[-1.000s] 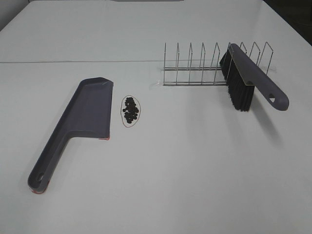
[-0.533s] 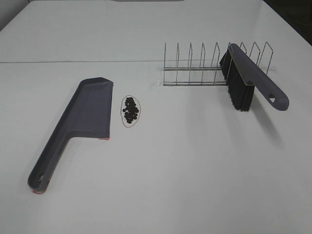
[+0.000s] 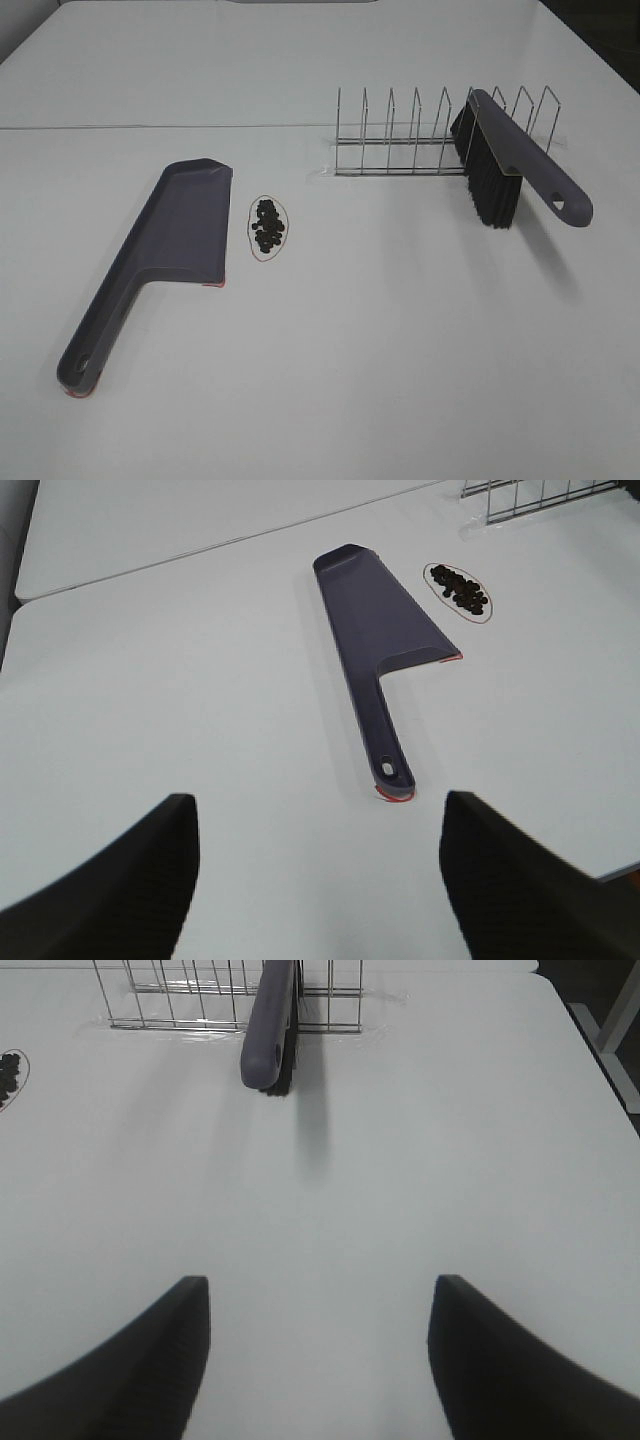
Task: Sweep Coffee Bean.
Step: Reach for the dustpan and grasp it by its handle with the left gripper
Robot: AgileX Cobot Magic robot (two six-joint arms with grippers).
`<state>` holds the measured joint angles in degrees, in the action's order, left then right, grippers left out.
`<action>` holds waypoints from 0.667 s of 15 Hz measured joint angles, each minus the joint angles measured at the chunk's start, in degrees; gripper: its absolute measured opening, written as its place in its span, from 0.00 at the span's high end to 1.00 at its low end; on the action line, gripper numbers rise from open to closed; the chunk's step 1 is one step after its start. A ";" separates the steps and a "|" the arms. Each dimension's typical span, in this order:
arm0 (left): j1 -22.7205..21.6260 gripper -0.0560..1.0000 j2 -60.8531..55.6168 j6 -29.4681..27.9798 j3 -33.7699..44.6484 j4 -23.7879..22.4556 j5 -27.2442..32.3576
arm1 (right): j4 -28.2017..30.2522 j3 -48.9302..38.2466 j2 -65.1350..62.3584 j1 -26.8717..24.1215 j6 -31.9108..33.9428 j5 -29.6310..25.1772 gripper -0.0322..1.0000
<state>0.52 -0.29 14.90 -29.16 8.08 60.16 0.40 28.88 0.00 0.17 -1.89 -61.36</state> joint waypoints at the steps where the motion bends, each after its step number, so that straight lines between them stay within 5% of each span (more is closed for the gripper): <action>1: 0.00 0.32 0.00 0.00 0.00 0.00 0.00 | 0.00 0.00 0.00 0.00 0.00 0.00 0.38; 5: 0.00 0.32 0.00 0.00 -0.34 1.20 -1.03 | 0.00 0.00 0.00 0.00 0.00 0.00 0.38; 10: 0.00 0.32 9.63 -6.25 -1.78 1.32 -12.43 | 0.00 0.00 0.00 0.00 0.00 0.00 0.38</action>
<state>0.52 9.34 8.65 -30.94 9.40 47.73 0.40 28.88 0.00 0.17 -1.89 -61.36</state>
